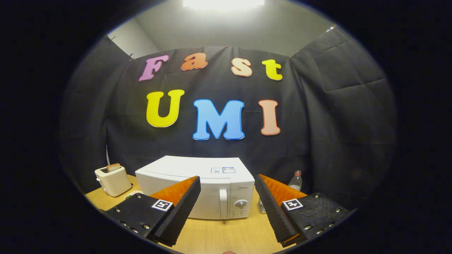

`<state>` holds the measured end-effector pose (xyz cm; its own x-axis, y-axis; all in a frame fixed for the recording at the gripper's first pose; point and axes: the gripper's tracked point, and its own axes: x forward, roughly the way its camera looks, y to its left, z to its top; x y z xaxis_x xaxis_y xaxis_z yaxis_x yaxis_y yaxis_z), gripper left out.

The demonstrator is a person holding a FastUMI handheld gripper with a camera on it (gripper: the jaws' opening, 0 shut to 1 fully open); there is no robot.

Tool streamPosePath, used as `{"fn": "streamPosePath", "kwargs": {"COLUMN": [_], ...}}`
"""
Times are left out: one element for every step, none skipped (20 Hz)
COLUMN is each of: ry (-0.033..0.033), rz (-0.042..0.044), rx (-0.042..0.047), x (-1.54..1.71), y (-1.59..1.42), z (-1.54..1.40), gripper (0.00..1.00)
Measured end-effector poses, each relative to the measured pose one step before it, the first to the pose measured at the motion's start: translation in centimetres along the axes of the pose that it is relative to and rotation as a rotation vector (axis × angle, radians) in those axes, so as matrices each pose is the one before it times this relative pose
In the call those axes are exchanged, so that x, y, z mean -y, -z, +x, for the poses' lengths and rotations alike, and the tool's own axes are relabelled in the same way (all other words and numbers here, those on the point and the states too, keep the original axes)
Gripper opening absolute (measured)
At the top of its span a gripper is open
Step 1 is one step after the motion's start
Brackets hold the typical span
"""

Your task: Open the microwave, put the food inside, and close the microwave door.

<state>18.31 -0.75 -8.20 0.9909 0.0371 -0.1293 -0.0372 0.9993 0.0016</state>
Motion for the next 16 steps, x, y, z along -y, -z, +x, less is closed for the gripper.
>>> {"fn": "streamPosePath", "kwargs": {"ry": [-0.00455,-0.00509,-0.00511,-0.00231,-0.00249,-0.00211,-0.00126,-0.00379,-0.00417,-0.00298,-0.00435,-0.00157,-0.00307,-0.00507,-0.00749,-0.00562], "rz": [0.00268,0.00196,0.00194,0.00079,0.00169,0.00017,0.00044,-0.00165,-0.00286,-0.00461,-0.00664,-0.0075,-0.00571,-0.00311,-0.00157,-0.00123], "rx": [-0.00847,-0.00883,-0.00992,-0.01245,-0.01224,-0.01277,-0.01143,-0.01167,-0.0121,-0.01664,-0.01301,-0.01213,-0.01176,-0.01532,-0.01456,-0.01351], "x": [-0.021,0.061,0.038,0.042,0.082,0.054,0.12,0.05,0.012,0.072,0.034,0.07,0.009,-0.051,-0.118,-0.112], "y": [0.453,0.458,0.627,0.556,0.608,0.562,0.548,0.52,0.706,0.68,0.592,0.59,0.644,0.654,0.717,0.601], "z": [0.916,0.888,0.947,0.851,0.931,0.746,0.769,0.707,0.739,0.712,0.552,0.616,0.599,0.637,0.567,0.498], "gripper": [0.98,0.98,0.98,0.98,0.98,0.98,0.98,0.98,0.98,0.98,0.98,0.98,0.98,0.98,0.98,0.98]}}
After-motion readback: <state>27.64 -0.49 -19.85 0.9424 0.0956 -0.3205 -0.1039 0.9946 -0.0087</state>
